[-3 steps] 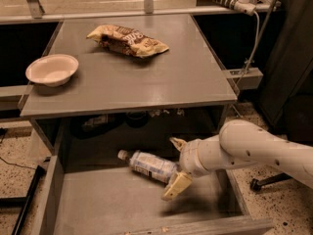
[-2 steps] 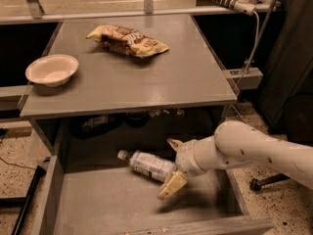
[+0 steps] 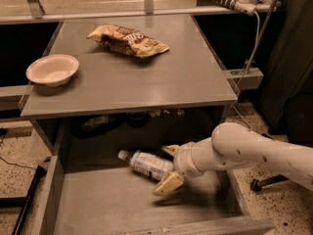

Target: Pick blue plastic bottle from top drawer and place on counter

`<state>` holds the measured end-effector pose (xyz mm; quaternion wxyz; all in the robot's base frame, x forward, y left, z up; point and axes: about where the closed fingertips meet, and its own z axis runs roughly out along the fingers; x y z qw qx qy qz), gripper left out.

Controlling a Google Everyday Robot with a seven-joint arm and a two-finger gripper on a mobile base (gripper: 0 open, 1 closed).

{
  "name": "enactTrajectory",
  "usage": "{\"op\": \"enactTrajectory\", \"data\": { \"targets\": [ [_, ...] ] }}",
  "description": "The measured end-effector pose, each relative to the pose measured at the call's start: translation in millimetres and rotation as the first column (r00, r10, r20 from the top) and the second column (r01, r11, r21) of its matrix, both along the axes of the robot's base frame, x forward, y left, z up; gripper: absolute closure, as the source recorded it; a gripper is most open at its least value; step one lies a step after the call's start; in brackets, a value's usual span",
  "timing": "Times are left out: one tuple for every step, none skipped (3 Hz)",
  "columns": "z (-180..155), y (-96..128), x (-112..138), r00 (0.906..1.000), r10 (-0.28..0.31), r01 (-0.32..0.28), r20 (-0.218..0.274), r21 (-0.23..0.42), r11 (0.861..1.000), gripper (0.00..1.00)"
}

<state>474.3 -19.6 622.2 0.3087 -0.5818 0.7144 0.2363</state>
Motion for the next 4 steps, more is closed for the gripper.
{"op": "enactTrajectory", "data": {
  "targets": [
    [0.0, 0.0, 0.0, 1.0000, 0.000, 0.000, 0.000, 0.000, 1.000, 0.43],
    [0.0, 0.0, 0.0, 1.0000, 0.000, 0.000, 0.000, 0.000, 1.000, 0.66],
    [0.0, 0.0, 0.0, 1.0000, 0.000, 0.000, 0.000, 0.000, 1.000, 0.88],
    [3.7, -0.7, -3.9, 1.0000, 0.006, -0.006, 0.002, -0.012, 1.000, 1.00]
  ]
}}
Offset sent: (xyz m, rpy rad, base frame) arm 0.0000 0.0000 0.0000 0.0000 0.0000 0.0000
